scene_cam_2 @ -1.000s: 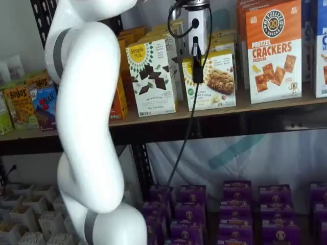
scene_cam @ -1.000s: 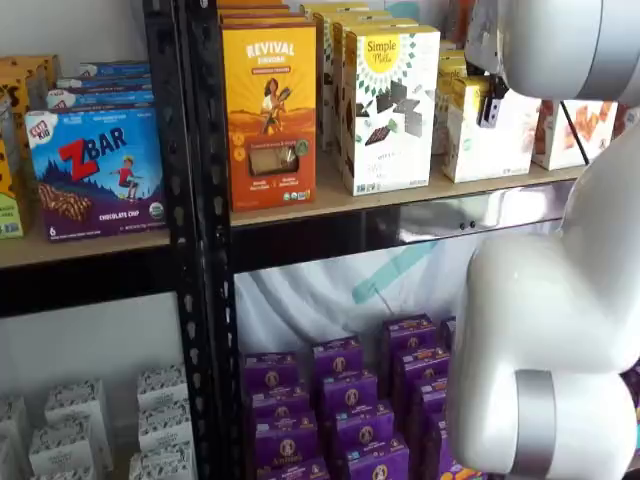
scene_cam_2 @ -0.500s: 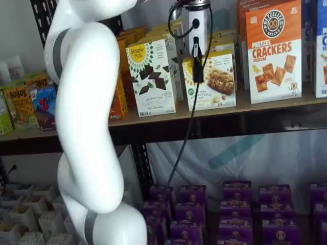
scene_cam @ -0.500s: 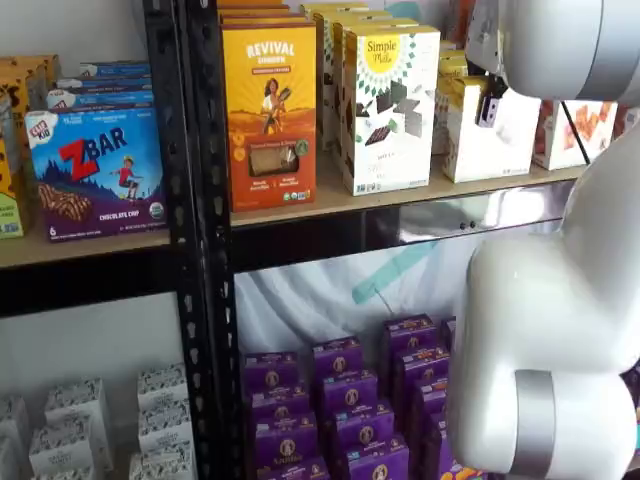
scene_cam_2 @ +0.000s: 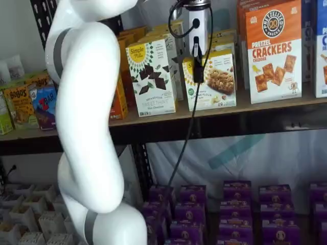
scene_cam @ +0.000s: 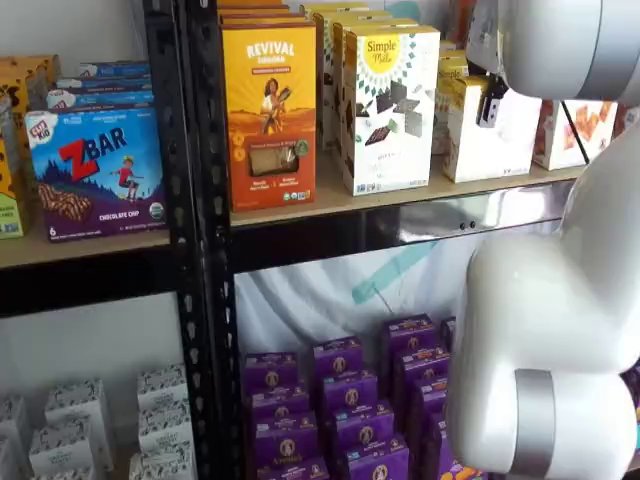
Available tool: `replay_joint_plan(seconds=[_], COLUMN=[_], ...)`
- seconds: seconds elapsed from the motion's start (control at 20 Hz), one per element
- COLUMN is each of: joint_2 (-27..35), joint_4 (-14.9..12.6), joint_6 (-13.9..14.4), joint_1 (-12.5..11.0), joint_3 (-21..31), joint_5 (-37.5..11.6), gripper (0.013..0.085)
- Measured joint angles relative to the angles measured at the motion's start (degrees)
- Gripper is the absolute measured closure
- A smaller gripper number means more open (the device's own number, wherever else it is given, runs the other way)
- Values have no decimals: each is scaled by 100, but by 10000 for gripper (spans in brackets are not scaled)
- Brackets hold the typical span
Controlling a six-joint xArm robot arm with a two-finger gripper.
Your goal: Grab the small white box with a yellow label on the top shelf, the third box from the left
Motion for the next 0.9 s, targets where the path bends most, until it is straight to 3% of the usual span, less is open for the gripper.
replay_joint_plan(seconds=[0.15, 0.2, 0.5, 0.9], joint_2=[-6, -7, 17, -412], joint_4=[10, 13, 39, 193], joint_6=[-7, -9, -15, -51], joint_1=[-10, -12, -40, -125], joint_3=[2, 1, -99, 239], joint_5=[12, 22, 278, 504], gripper=[610, 650, 650, 650])
